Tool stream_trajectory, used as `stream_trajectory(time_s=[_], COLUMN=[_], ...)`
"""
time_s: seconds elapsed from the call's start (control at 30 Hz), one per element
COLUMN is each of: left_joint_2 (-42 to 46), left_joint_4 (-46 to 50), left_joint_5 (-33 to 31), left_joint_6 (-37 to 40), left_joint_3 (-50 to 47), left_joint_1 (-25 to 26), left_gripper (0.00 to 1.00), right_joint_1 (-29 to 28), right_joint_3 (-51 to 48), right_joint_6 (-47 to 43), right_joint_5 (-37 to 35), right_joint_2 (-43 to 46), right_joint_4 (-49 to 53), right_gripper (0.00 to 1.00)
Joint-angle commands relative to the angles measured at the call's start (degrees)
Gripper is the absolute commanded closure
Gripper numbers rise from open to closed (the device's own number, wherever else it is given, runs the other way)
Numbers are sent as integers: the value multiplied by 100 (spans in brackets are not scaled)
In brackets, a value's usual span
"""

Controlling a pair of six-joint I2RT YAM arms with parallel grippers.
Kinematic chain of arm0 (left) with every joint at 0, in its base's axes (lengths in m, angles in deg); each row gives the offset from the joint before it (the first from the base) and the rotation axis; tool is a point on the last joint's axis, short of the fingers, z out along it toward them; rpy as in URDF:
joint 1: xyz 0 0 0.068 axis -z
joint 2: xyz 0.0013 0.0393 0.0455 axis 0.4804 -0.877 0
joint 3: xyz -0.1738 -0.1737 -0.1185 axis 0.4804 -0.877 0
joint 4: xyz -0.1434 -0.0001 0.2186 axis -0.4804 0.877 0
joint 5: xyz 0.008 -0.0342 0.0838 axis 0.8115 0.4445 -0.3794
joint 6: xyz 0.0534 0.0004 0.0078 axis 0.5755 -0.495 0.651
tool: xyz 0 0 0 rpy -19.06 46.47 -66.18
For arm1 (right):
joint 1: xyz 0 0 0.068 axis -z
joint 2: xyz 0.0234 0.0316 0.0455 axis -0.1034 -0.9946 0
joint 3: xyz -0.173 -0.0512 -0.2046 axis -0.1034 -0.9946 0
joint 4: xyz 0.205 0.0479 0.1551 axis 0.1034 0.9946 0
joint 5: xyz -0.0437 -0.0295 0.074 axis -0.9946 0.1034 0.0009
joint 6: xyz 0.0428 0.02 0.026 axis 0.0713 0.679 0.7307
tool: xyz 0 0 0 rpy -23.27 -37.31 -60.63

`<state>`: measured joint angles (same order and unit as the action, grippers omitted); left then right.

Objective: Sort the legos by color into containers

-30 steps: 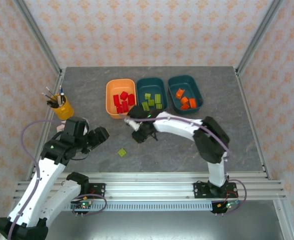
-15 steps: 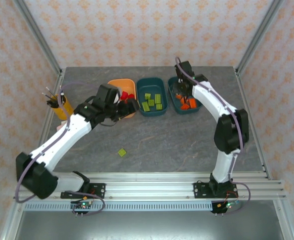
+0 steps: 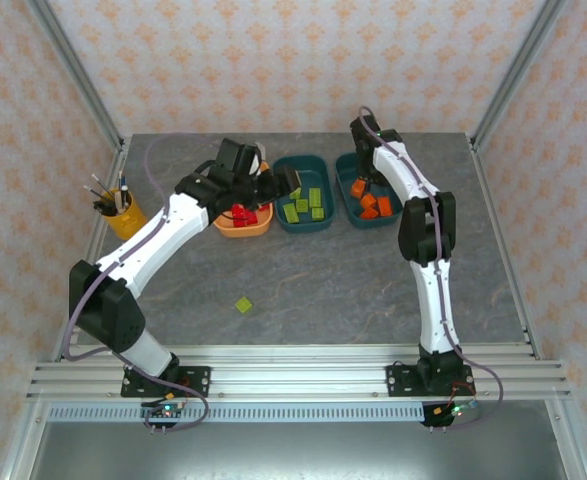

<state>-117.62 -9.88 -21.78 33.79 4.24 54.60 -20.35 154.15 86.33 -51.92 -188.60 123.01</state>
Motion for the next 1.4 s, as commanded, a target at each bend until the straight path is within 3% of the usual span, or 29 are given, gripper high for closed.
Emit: stream_trajectory(time_s=[0.0, 0.3, 0.47, 0.63, 0.8, 0.9, 1.0, 1.17, 1.37], left_joint_2=[-29, 79, 309, 788, 1720, 2502, 3397, 4875, 6205], left_joint_4=[-80, 102, 423, 1163, 1912, 2330, 2802, 3898, 4453], left_joint_5=[49, -33, -290, -919, -1728, -2220, -2609, -3192, -2928], left_joint_6=[119, 123, 110, 93, -19, -85, -220, -555, -970], left_joint_3=[197, 191, 147, -42, -692, -1268, -1795, -2373, -3029], left_joint_1=[47, 92, 93, 92, 92, 100, 114, 114, 117], left_gripper=[20, 20, 20, 20, 20, 20, 21, 21, 21], right_joint_1=[23, 14, -130, -589, -1705, -2580, -3307, -4548, -5368], right_joint_3=[184, 262, 230, -619, -2367, -3473, -4257, -4717, -4439], right_joint_6=[242, 136, -93, -620, -1532, -2035, -1968, -1633, -1393], right_joint_5=[-154, -14, -160, -10, 371, 784, 1266, 1085, 1077], right_joint_2=[-129, 101, 676, 1703, 3033, 3616, 3929, 3792, 2985], right_joint_4=[372, 335, 253, -508, -1617, -2111, -2322, -2400, -2465], right_gripper=[70, 45, 44, 46, 44, 36, 32, 28, 23])
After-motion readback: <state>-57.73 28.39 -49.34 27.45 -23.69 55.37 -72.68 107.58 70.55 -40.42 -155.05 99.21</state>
